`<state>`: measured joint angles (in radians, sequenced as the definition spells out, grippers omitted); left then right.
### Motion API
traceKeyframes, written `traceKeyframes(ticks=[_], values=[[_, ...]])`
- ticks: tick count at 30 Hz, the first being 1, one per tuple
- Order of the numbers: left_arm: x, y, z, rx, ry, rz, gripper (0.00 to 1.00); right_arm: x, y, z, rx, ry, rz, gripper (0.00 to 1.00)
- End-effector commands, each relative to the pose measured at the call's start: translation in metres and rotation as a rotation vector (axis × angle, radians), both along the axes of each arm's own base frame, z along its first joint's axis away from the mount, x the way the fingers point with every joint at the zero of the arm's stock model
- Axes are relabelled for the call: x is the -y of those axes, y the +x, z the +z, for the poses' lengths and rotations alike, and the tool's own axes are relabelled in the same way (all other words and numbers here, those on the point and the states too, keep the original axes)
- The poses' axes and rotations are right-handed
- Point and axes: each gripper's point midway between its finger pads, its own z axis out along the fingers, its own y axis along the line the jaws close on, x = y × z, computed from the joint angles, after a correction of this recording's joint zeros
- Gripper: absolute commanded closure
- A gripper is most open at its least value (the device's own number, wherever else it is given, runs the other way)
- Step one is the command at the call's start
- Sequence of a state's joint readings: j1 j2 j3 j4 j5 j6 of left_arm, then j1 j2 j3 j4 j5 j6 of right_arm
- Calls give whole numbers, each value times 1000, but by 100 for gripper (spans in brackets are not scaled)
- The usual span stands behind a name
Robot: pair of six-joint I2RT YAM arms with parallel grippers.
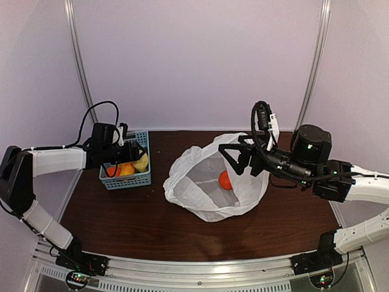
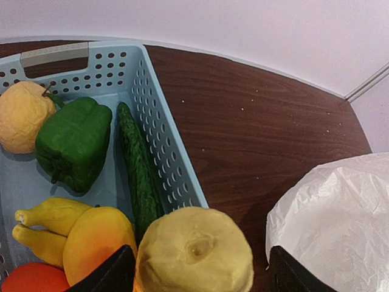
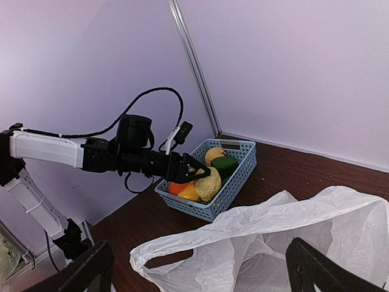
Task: Untie the knot of the plastic bag and take out the fruit
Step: Place the fake fruit in the bin.
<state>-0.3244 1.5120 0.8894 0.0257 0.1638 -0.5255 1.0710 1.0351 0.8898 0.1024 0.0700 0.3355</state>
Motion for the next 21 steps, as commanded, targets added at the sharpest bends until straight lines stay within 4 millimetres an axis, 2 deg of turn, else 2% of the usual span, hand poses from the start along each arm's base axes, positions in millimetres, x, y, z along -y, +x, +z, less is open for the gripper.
traceKeyframes(ticks=[1, 7, 10, 13, 15, 17, 21], values=[[-5, 3, 10, 40, -4, 15, 20, 1, 5, -12, -9, -40, -27, 1], [-11, 1, 19, 57, 15, 33, 12, 0, 7, -13, -10, -62, -33, 1], [-16, -4, 46, 116, 15, 46, 12, 6, 12, -20, -29, -103, -78, 1], [-13, -20, 78, 171, -7, -4, 12, 13, 18, -39, -69, -203, -125, 1], [-2, -36, 97, 194, -51, -72, 12, 17, 23, -56, -106, -272, -168, 4], [17, -56, 104, 188, -93, -163, 12, 19, 27, -74, -146, -343, -199, 9], [58, -103, 101, 126, -172, -319, 11, 15, 35, -108, -221, -448, -241, 19]])
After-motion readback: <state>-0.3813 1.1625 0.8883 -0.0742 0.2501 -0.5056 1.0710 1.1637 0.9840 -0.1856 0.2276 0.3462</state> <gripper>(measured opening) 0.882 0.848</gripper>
